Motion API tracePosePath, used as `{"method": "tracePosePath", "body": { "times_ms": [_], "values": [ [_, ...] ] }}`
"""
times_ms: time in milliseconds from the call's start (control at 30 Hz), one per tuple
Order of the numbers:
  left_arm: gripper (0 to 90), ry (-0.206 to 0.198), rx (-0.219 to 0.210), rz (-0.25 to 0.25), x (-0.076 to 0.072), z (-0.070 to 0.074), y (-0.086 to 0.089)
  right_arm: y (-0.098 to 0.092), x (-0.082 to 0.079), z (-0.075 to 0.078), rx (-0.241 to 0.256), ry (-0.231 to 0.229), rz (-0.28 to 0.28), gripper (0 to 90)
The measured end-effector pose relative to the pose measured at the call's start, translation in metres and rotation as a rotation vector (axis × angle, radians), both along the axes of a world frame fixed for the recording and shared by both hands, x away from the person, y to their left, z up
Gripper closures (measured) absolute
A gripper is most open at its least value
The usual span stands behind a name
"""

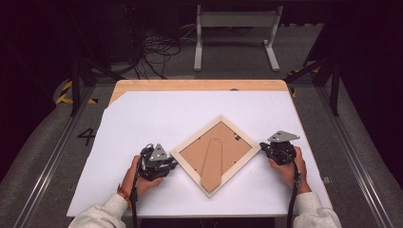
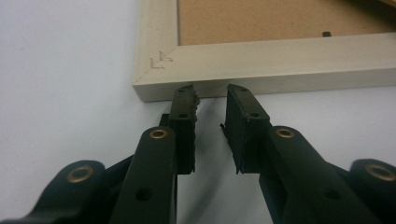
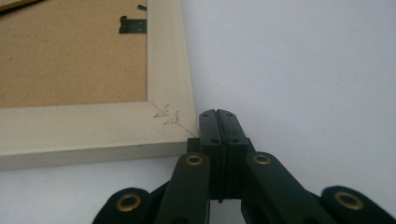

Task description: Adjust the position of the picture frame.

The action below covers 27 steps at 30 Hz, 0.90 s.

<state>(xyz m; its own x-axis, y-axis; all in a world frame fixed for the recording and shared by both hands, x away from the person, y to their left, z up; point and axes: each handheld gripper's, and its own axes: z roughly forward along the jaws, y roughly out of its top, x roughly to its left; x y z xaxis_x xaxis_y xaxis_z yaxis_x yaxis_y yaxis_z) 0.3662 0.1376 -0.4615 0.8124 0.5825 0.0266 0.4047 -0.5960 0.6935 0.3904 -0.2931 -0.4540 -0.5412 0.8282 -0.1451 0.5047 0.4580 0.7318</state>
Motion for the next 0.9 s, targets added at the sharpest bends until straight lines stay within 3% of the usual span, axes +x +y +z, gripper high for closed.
{"method": "tracePosePath", "body": {
  "times_ms": [200, 467, 900],
  "values": [
    [68.3, 0.005, -0.005, 0.003, 0.002, 0.000, 0.001, 0.003, -0.013, 0.001, -0.017, 0.012, 0.044, 90.0],
    [66.9, 0.024, -0.019, 0.013, 0.011, 0.000, 0.005, 0.003, -0.022, 0.002, -0.004, 0.027, 0.057, 90.0],
    [67.2, 0.018, -0.021, 0.015, 0.018, 0.000, 0.006, 0.005, -0.035, 0.003, -0.012, 0.038, 0.080, 90.0]
  ]
}}
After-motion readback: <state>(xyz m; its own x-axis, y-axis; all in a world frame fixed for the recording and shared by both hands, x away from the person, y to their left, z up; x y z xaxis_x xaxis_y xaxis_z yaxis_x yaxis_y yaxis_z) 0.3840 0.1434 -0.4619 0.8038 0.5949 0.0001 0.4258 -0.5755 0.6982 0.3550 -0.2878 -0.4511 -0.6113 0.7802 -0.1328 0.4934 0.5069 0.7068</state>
